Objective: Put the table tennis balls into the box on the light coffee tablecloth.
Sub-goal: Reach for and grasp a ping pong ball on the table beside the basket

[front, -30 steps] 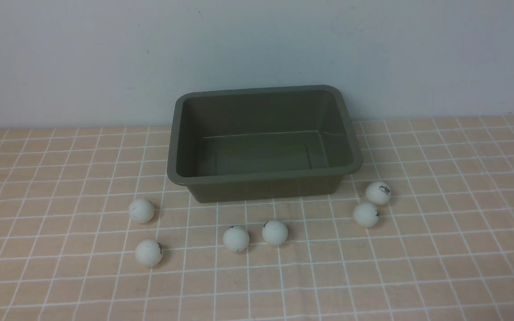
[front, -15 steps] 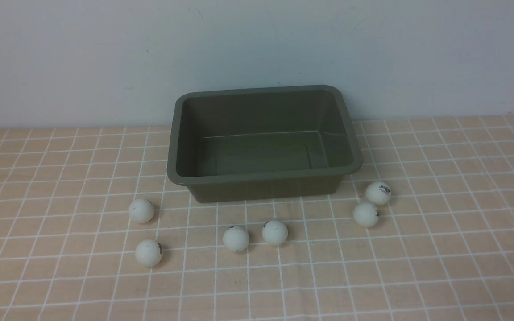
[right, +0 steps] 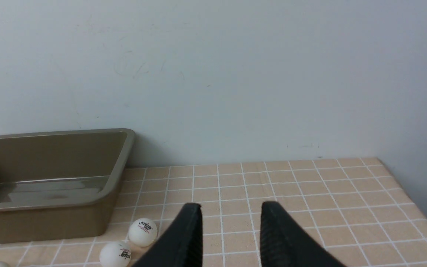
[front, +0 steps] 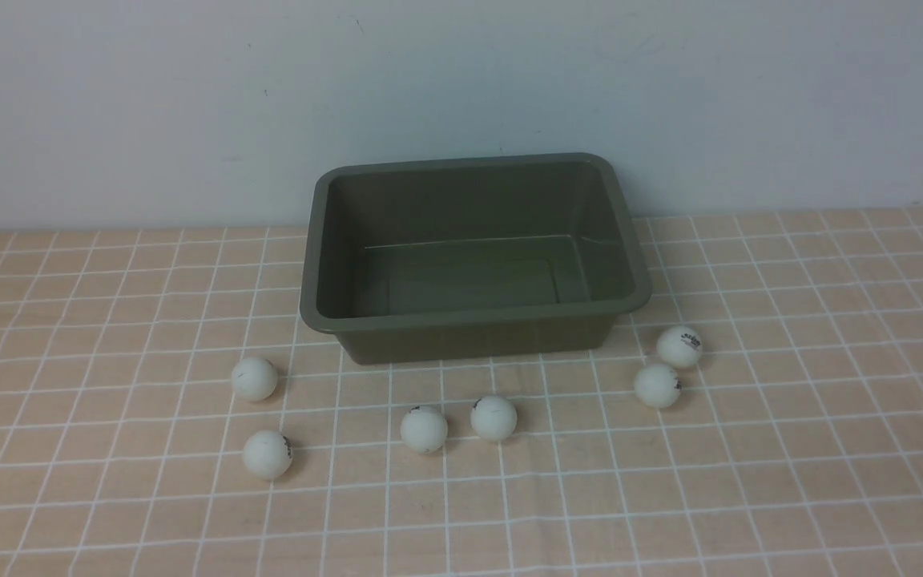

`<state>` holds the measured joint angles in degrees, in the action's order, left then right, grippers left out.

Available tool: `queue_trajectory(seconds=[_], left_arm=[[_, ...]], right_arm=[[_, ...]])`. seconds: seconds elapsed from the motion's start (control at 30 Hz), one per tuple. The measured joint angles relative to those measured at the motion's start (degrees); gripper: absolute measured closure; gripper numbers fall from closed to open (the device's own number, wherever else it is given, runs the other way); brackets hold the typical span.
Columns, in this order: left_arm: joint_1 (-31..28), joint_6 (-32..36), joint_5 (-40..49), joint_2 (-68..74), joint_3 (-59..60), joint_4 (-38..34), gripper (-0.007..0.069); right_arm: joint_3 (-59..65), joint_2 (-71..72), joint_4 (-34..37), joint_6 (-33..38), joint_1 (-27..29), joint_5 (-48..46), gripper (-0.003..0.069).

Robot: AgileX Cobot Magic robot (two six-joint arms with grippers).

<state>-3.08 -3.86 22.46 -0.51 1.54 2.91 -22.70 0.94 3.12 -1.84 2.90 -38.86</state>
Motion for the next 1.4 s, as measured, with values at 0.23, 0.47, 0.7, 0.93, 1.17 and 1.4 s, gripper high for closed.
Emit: queue_trajectory(seconds=[0.23,0.47,0.7,0.93,1.17,1.4], left_arm=[[0.0,0.0,0.0,0.0,0.0,0.0,0.0621],[0.0,1.0,-1.7,0.0,0.1,0.8,0.0621],[0.0,-1.8,-14.7,0.0,0.2,-6.0,0.0621],[0.0,-3.8,-26.7,0.0,0.2,-9.0,0.0621],[0.0,-17.3,-32.6,0.0,0.1,-8.9,0.0621],[0.0,-23.8,-8.1,2.4,-10.5,0.8,0.0621]], right_arm=[[0.0,0.0,1.7,-1.1,0.0,-0.3,0.0447],[0.0,0.0,1.7,-1.3,0.0,0.6,0.0447],[0.0,0.0,1.7,-1.5,0.0,0.6,0.0447],[0.0,0.0,1.7,-1.5,0.0,-1.5,0.0447],[0.0,0.0,4.6,-0.7,0.0,-2.9,0.0447],[0.0,0.0,13.4,10.9,0.0,-3.0,0.0447]])
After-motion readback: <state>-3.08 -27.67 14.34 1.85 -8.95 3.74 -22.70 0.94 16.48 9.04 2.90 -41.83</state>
